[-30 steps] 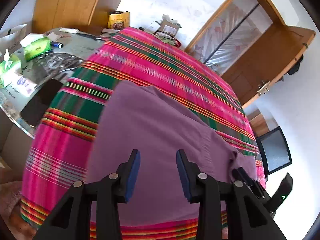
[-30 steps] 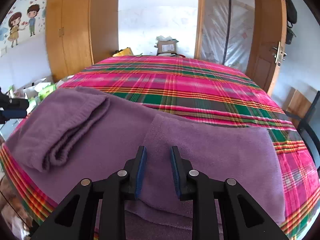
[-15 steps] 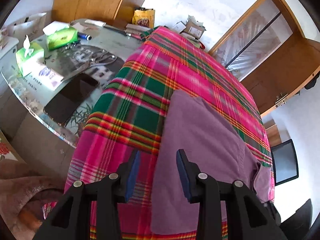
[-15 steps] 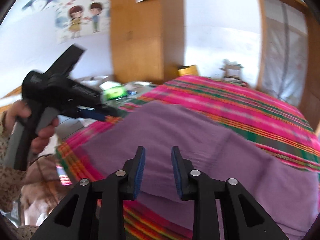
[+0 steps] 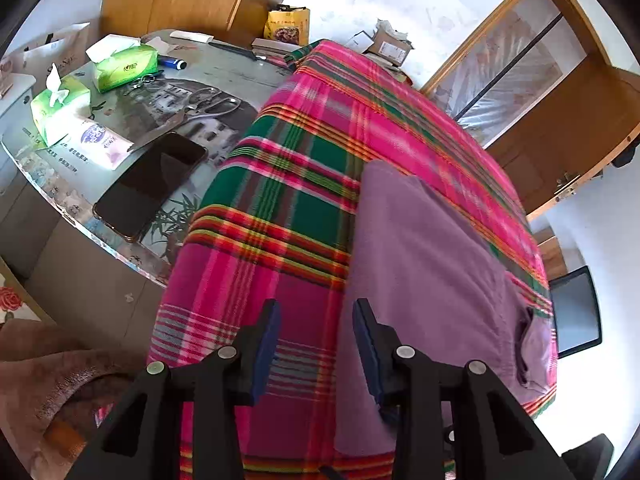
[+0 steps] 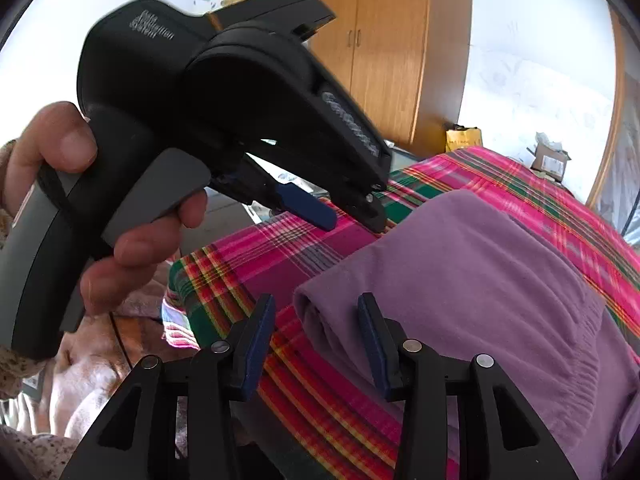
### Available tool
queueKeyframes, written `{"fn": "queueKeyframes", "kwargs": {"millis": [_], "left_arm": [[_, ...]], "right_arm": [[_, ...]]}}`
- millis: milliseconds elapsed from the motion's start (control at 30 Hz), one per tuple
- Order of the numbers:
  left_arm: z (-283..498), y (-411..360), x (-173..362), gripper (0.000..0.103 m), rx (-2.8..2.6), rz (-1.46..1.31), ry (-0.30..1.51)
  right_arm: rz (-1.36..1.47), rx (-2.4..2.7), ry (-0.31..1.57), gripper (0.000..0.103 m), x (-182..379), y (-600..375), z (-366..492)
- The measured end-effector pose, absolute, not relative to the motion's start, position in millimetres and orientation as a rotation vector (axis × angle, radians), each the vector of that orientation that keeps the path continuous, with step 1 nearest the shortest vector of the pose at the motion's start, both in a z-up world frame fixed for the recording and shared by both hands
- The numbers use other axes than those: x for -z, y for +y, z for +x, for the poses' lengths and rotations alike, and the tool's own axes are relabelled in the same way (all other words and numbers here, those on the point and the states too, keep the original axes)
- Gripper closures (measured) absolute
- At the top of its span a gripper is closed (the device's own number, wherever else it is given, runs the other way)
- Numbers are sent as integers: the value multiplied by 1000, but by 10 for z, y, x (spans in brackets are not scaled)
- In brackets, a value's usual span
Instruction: Fold clothes
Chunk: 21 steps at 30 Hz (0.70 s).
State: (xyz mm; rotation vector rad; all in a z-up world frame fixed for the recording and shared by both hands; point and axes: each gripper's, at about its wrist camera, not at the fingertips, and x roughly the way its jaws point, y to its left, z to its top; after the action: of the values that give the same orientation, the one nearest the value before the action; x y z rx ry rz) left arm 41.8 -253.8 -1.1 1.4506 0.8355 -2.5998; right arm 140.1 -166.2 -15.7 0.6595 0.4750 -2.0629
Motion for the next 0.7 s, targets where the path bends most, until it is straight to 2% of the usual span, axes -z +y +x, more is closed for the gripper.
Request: {"fn": "queueKeyframes", "kwargs": {"millis": [367, 533, 700], "left_arm": [[316, -2525, 31, 65, 2639, 1493, 898], [224, -2506, 11, 65, 2637, 1497, 909], [151, -2499, 32, 65, 2627, 1538, 909]], "right_arm": [[682, 2170, 567, 59, 229, -1818, 1338], [710, 2190, 510, 81, 195, -1749, 1272], [701, 2193, 472, 87, 150, -1672, 1249]]}}
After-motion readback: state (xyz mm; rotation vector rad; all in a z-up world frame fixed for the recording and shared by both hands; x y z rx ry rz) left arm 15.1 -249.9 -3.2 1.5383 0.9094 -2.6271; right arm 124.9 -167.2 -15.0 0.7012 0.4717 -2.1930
